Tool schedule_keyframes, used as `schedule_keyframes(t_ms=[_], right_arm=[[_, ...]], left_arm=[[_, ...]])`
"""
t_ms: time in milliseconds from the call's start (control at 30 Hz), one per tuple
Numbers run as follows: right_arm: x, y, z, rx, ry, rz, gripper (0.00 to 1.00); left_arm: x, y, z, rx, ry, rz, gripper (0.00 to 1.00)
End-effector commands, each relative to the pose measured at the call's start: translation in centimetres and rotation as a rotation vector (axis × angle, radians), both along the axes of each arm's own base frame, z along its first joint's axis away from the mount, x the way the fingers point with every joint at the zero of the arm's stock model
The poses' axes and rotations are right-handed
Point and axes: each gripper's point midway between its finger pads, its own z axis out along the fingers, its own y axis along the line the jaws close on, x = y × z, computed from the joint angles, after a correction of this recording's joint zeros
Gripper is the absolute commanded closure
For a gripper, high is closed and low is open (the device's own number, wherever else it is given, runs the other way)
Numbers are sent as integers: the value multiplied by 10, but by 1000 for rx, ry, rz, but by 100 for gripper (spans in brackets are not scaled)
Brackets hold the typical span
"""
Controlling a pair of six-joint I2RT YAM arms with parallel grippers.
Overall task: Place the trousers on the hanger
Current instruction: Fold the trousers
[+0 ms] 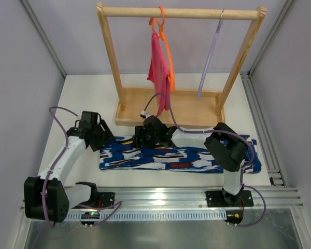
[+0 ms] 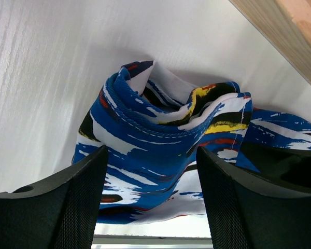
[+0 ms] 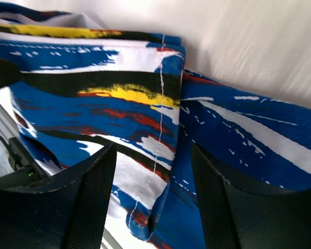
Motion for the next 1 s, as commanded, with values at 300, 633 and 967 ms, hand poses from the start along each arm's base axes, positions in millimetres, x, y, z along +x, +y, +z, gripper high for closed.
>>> schedule_keyframes(t_ms=[300, 633, 967], right_arm=[[-6, 31, 2, 71, -26, -1, 38], [-10, 27, 34, 102, -57, -20, 96], [-40, -106, 75, -153, -126, -238, 96]], left_arm=[[-5, 12, 4, 43, -4, 49, 30], [0, 10, 18, 34, -59, 32, 28], [8, 9, 58, 46, -172, -33, 23]])
